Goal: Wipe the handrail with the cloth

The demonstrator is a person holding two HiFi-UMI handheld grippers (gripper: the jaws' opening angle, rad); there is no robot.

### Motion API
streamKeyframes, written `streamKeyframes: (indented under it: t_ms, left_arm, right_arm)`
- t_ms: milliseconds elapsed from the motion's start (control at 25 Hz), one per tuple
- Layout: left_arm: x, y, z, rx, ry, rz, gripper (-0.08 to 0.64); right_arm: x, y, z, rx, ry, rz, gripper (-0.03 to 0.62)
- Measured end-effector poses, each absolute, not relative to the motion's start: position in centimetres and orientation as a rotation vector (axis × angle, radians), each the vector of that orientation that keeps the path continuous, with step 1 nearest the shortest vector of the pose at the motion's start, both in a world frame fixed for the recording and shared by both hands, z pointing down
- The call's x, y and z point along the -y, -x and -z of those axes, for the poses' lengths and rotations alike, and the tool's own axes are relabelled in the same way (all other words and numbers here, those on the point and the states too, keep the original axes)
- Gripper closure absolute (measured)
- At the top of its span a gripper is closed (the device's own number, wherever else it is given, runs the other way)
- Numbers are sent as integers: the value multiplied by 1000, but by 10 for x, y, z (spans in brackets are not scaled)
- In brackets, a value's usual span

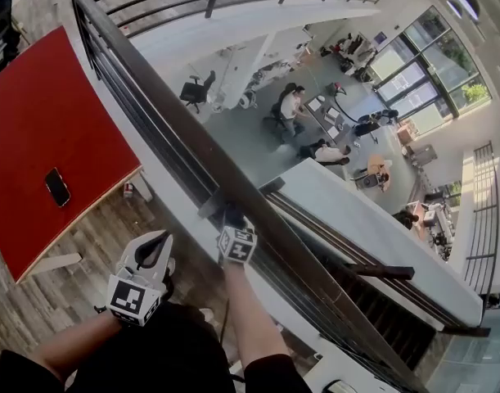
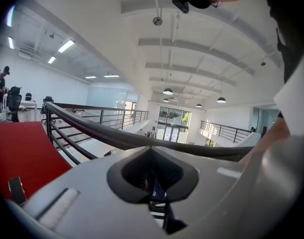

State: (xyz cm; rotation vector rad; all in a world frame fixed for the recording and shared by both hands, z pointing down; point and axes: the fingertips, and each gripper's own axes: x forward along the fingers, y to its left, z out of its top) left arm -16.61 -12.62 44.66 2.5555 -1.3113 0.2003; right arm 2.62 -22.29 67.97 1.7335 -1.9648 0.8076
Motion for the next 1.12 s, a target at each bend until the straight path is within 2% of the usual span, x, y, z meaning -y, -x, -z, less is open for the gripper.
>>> streamKeyframes:
  t_ms: [520,1120]
  left_arm:
    - [142,145,-441,1154,-2639,-195,560]
    - [134,133,-440,1230,-2598,-224,560]
  right_arm:
    - [218,-46,-708,1837,-1763,-842,487]
    - [199,-64,-716,1852,-1755,-904,486]
